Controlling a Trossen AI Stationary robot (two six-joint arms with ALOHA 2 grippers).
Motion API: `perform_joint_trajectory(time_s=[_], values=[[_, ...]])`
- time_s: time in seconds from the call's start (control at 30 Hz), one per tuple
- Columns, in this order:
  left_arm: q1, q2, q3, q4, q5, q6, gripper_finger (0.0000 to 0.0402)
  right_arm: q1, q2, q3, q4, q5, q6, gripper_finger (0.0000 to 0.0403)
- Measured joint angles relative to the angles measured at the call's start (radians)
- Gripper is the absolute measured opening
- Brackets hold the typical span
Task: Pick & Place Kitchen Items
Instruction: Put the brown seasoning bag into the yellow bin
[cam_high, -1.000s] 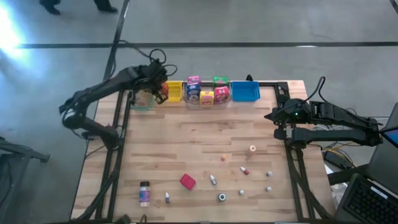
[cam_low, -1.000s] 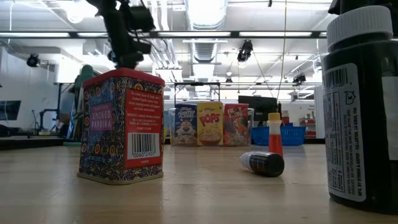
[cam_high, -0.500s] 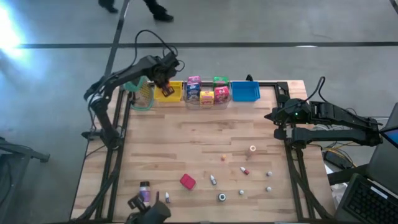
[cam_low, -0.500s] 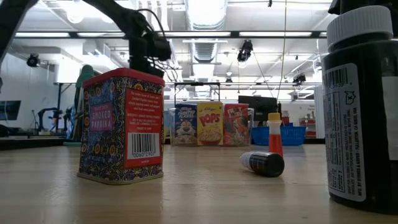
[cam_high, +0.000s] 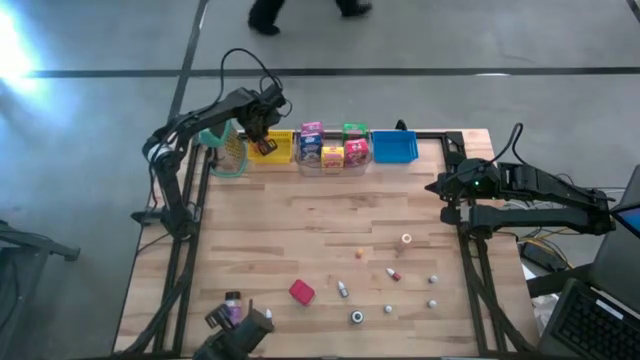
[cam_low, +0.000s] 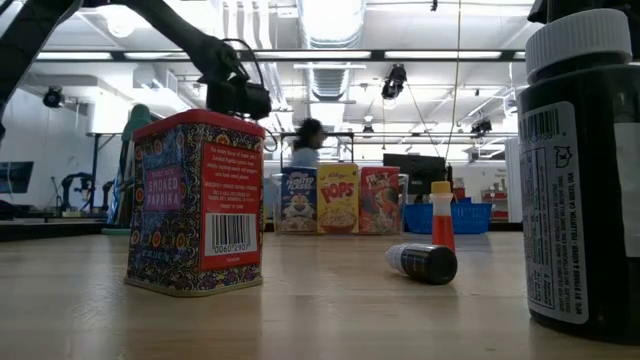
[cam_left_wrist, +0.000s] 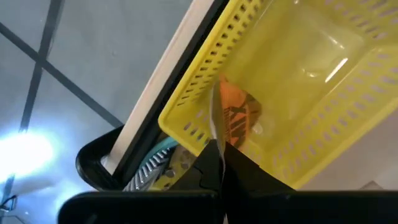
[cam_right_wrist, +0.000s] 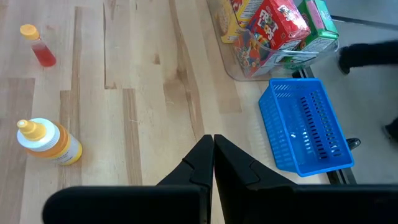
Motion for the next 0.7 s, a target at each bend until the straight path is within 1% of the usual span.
perform_joint_trajectory(time_s=[0.17,0.3,0.47,0.7], values=[[0.009,0.0,-0.036,0.048,0.006,0.001,0.0,0.0,0.0,0.0,0.0,0.0,0.0,0.0008],[0.009,0.0,-0.079,0.102,0.03,0.01,0.0,0.0,0.0,0.0,0.0,0.0,0.0,0.0008],[0.011,-0.001,-0.104,0.123,0.029,0.002,0.0003,0.0,0.0,0.0,0.0,0.0,0.0,0.0008],[0.011,-0.002,-0.106,0.148,0.028,0.011,0.0049,0.0,0.0,0.0,0.0,0.0,0.0,0.0008]])
